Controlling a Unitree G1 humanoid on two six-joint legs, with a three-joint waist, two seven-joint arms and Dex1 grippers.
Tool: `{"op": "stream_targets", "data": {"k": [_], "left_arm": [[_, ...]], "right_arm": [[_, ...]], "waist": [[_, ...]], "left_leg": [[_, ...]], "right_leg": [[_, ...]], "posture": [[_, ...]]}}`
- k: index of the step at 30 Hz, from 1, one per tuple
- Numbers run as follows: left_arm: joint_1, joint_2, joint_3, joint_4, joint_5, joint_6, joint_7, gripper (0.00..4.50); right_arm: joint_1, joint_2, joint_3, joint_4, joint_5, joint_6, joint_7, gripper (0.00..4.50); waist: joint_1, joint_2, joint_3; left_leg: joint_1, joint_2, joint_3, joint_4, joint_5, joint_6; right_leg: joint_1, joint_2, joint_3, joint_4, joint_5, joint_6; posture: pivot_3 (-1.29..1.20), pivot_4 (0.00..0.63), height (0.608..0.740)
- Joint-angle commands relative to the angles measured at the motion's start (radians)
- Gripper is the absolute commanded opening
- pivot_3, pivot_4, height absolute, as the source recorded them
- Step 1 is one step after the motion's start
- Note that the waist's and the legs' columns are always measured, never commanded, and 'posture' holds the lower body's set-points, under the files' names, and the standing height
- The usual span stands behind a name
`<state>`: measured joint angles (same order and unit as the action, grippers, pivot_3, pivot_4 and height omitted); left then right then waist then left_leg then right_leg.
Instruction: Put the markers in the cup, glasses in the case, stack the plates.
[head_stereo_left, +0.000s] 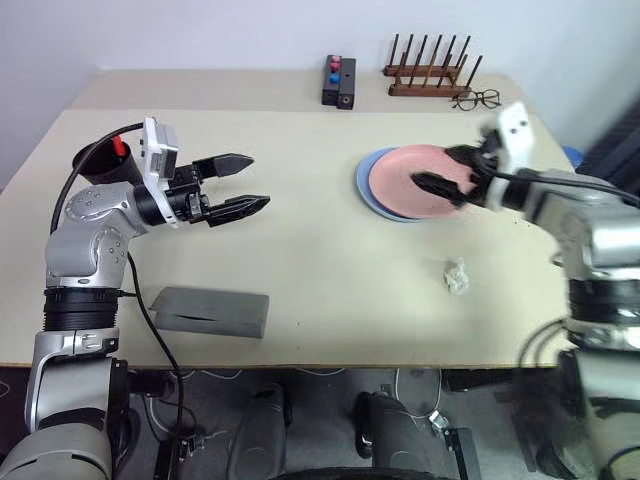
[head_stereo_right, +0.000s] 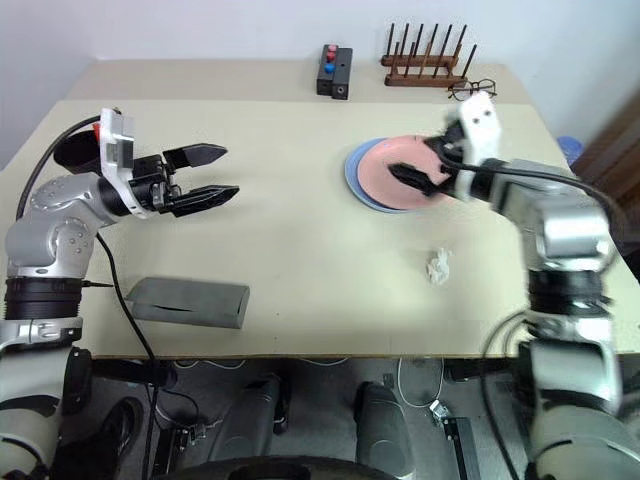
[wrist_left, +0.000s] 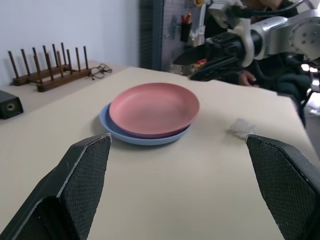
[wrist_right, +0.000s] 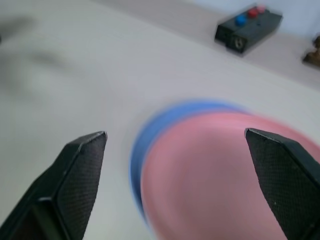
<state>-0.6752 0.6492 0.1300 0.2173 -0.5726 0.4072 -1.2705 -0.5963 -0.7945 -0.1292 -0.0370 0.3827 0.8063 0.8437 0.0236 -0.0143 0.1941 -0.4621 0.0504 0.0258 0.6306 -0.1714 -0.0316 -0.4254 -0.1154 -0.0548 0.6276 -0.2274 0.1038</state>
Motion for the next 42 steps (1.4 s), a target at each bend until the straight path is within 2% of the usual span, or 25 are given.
{"op": "stream_targets", "data": {"k": [1, 5, 10, 14, 16, 18, 23, 24, 32, 37, 42], "left_arm": [[-0.006, 0.013, 0.011, -0.054, -0.05, 0.038, -0.039, 4.5], [0.011, 0.026, 0.003, -0.083, -0.076, 0.08, -0.089, 4.5], [0.004, 0.02, -0.011, -0.087, -0.056, 0.086, -0.097, 4.5], [0.002, 0.021, -0.017, -0.093, -0.053, 0.085, -0.094, 4.5], [0.006, 0.025, -0.019, -0.1, -0.051, 0.083, -0.09, 4.5], [0.015, 0.032, -0.017, -0.11, -0.05, 0.083, -0.086, 4.5], [0.021, 0.04, -0.011, -0.125, -0.057, 0.091, -0.073, 4.5], [0.023, 0.04, -0.009, -0.126, -0.057, 0.09, -0.07, 4.5], [0.028, 0.035, -0.006, -0.123, -0.057, 0.079, -0.058, 4.5], [0.016, 0.026, -0.007, -0.101, -0.048, 0.054, -0.055, 4.5], [-0.007, 0.0, -0.005, -0.071, -0.035, 0.009, -0.027, 4.5]], "right_arm": [[0.177, -0.108, -0.001, -0.178, 0.046, 0.03, 0.11, 4.48], [0.313, -0.157, -0.003, -0.214, 0.035, 0.049, 0.103, 4.48], [0.361, -0.176, 0.038, -0.182, -0.038, -0.031, 0.078, 4.48], [0.338, -0.121, 0.056, -0.101, -0.051, -0.061, 0.048, 4.48], [0.342, -0.112, 0.08, -0.08, -0.065, -0.078, 0.05, 3.95], [0.323, -0.094, 0.077, -0.069, -0.053, -0.07, 0.043, 3.12], [0.293, -0.094, 0.073, -0.059, -0.049, -0.072, 0.053, 0.37], [0.287, -0.095, 0.073, -0.055, -0.05, -0.074, 0.055, 0.04], [0.265, -0.089, 0.058, -0.055, -0.041, -0.11, 0.066, 0.04], [0.081, 0.018, 0.004, 0.057, -0.044, -0.147, -0.068, 0.04], [-0.075, 0.108, 0.045, 0.243, -0.123, -0.272, -0.162, 0.04]], "waist": [[-0.002, 0.0, 0.0], [-0.026, 0.001, 0.0], [-0.034, 0.001, 0.0], [-0.033, 0.0, 0.0], [-0.031, 0.0, 0.0], [-0.032, 0.0, 0.0], [-0.032, 0.0, 0.0], [-0.032, 0.0, 0.0], [-0.031, 0.0, 0.0], [-0.039, 0.001, 0.0], [-0.031, 0.0, 0.0]], "left_leg": [[0.0, 0.0, 0.0, 0.0, 0.0, 0.0], [0.002, 0.0, 0.0, 0.001, 0.0, 0.0], [0.002, 0.001, 0.0, 0.001, 0.0, 0.0], [0.001, 0.0, 0.0, 0.001, 0.0, 0.0], [0.001, 0.0, 0.0, 0.001, 0.0, 0.0], [0.001, 0.0, 0.0, 0.001, 0.0, 0.0], [0.001, 0.0, 0.0, 0.001, 0.0, 0.0], [0.001, 0.0, 0.0, 0.001, 0.0, 0.0], [0.001, 0.0, 0.0, 0.001, 0.0, 0.0], [0.002, 0.0, 0.0, 0.001, 0.0, 0.0], [0.001, 0.0, 0.0, 0.0, 0.0, 0.0]], "right_leg": [[0.0, 0.0, 0.0, 0.0, 0.0, 0.0], [0.0, 0.0, 0.001, 0.002, 0.0, -0.001], [0.0, 0.0, 0.001, 0.002, 0.0, -0.002], [0.0, 0.0, 0.0, 0.001, 0.0, -0.001], [0.0, 0.0, 0.0, 0.001, 0.0, -0.001], [0.0, 0.0, 0.0, 0.001, 0.0, -0.001], [0.0, 0.0, 0.0, 0.001, 0.0, -0.001], [0.0, 0.0, 0.0, 0.001, 0.0, -0.001], [0.0, 0.0, 0.0, 0.001, 0.0, -0.001], [-0.001, 0.0, 0.001, 0.001, 0.0, -0.001], [-0.001, 0.0, 0.0, 0.001, 0.0, -0.001]], "posture": [[0.0, 0.15, 0.74], [0.0, 0.15, 0.74], [0.0, 0.15, 0.74], [0.0, 0.15, 0.74], [0.0, 0.15, 0.74], [0.0, 0.15, 0.74], [0.0, 0.15, 0.74], [0.0, 0.15, 0.74], [0.0, 0.15, 0.74], [0.0, 0.15, 0.74], [0.0, 0.15, 0.74]]}}
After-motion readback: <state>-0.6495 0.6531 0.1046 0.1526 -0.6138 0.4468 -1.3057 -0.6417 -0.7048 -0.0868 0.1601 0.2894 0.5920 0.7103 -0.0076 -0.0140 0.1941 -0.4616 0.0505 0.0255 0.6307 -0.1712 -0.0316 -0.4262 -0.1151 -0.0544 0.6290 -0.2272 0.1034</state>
